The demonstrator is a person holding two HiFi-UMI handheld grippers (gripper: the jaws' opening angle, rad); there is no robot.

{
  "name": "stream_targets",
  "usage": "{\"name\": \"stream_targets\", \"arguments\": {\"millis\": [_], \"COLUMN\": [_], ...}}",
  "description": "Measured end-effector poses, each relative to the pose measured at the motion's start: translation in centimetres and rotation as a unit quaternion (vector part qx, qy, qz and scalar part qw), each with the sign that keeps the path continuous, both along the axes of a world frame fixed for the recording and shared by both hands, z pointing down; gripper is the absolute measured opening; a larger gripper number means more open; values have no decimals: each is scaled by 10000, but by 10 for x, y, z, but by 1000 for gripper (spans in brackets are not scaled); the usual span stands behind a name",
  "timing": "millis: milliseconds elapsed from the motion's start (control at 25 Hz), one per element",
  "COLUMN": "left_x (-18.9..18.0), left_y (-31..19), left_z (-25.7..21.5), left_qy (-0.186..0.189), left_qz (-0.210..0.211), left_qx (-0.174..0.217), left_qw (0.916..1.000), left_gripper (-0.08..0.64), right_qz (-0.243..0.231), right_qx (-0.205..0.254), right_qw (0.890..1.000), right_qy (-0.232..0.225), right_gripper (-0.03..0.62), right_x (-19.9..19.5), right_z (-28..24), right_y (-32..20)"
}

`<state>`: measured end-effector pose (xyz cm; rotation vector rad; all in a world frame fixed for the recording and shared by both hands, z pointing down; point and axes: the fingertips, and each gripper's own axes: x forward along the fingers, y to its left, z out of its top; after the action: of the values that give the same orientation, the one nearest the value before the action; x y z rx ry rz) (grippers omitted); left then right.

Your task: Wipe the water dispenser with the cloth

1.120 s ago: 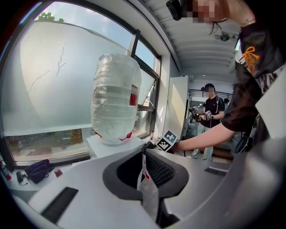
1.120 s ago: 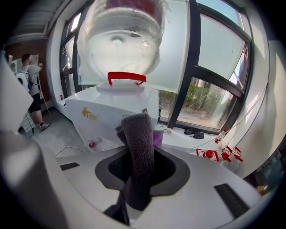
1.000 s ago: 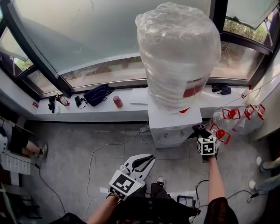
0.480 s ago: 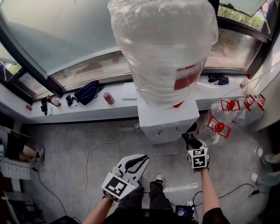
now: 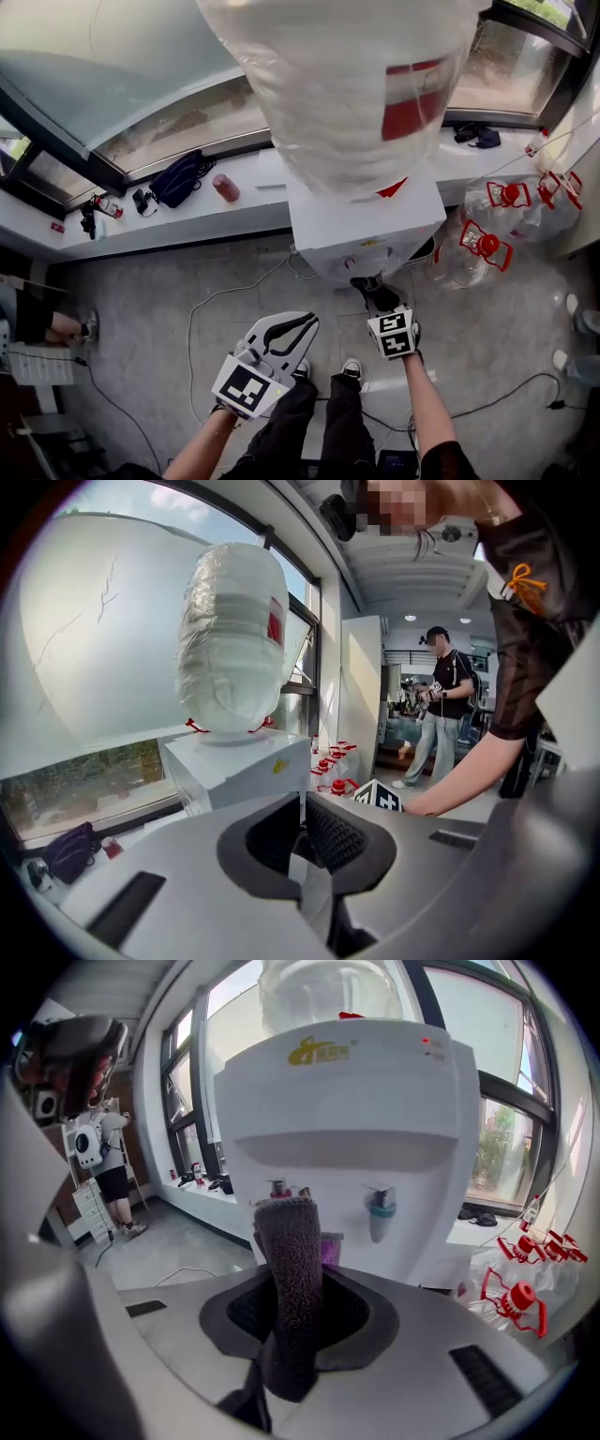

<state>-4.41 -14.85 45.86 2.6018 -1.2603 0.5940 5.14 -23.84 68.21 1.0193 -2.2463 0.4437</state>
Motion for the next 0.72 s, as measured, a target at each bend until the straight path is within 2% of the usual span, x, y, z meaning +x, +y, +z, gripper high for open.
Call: {"name": "stream_targets", "arguments": {"millis": [120,320,560,720], "left_x": [4,20,26,26], "left_y": [-11,-25,-22,-22], "left_z": [7,5,21,28], "left_qy": [-383,-176,-303,-370], "left_qz": [206,407,534,559], "left_qx": [187,337,192,107], "left_qw": [9989,9984,9979,9977], "left_gripper": [23,23,23,23], "right_qz": [-151,-217,-217,-183], "right_qx": [65,137,118,80], "right_qw": [9998,9992,9982,9986], "right_qy": [-107,-313,-542,-493], "right_gripper": [106,106,104,104], "right_x": [-27,-60,-79,-79], "right_z": [15,28,35,47], "right_y": [0,-8,-29,-38]}}
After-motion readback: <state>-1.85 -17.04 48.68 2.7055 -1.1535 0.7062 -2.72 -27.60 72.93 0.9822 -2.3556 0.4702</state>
